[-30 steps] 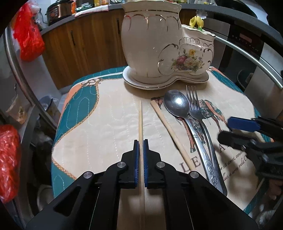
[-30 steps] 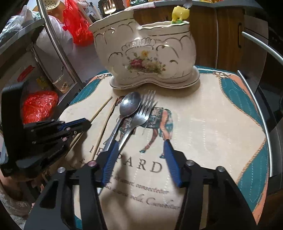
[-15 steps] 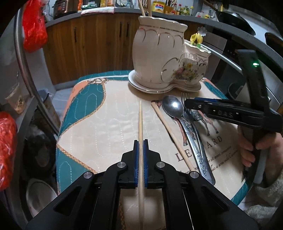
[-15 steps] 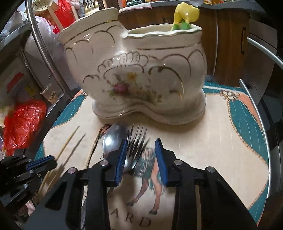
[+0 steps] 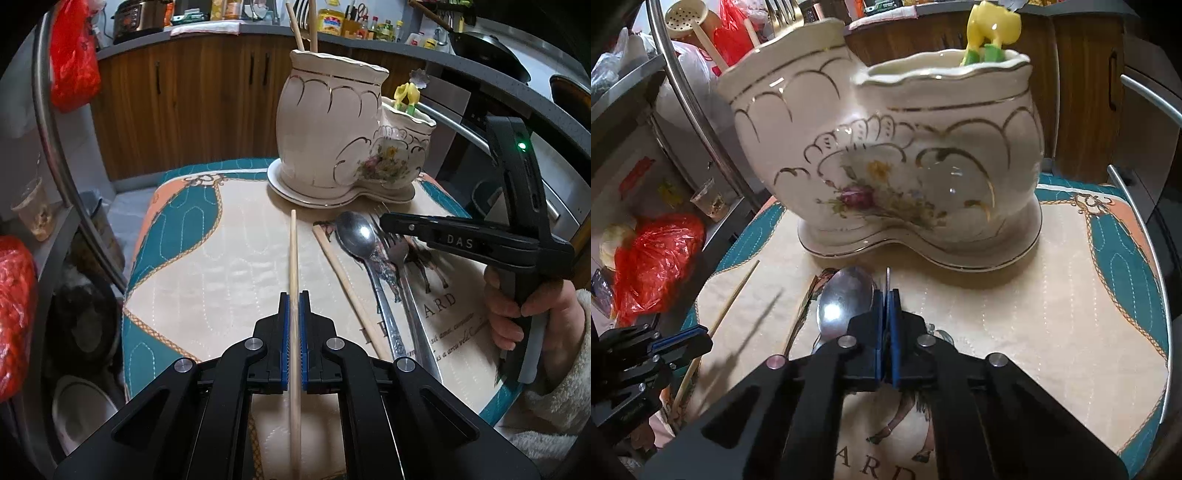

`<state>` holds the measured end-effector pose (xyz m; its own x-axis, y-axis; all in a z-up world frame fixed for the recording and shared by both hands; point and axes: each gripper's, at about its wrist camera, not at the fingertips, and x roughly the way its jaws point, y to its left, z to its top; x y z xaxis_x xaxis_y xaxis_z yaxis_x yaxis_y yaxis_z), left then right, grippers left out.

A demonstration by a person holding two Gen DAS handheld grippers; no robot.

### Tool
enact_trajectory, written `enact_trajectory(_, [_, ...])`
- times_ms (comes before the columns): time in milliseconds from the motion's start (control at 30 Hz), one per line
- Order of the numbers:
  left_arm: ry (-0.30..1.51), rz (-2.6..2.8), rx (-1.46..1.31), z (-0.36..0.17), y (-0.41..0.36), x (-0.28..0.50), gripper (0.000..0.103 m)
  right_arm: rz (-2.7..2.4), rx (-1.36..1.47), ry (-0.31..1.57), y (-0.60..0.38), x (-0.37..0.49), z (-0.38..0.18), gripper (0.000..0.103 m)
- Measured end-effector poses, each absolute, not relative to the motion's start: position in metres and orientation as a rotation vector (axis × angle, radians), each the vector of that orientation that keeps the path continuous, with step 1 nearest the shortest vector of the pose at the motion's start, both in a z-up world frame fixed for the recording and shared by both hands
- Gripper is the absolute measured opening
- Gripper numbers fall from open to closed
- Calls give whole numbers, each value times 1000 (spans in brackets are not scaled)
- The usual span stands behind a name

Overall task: Organize utensils
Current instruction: 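Lift the chopstick and silver fork up toward the ceramic holder with both tools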

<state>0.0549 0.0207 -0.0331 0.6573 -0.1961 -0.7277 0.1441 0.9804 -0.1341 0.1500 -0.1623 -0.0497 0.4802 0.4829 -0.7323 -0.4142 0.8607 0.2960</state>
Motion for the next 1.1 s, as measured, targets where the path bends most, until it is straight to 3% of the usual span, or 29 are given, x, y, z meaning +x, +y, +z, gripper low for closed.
enact_trajectory(367, [744, -245, -110, -11, 23, 44, 5, 547, 99, 755, -196, 107, -7, 2])
enact_trajectory(667, [536, -326, -113, 58, 11, 36, 5, 487, 52, 492, -216, 83, 67, 2])
enact_trajectory(1100, [241, -325, -140, 147, -18, 132, 5, 343, 3, 243, -229, 117, 163, 2])
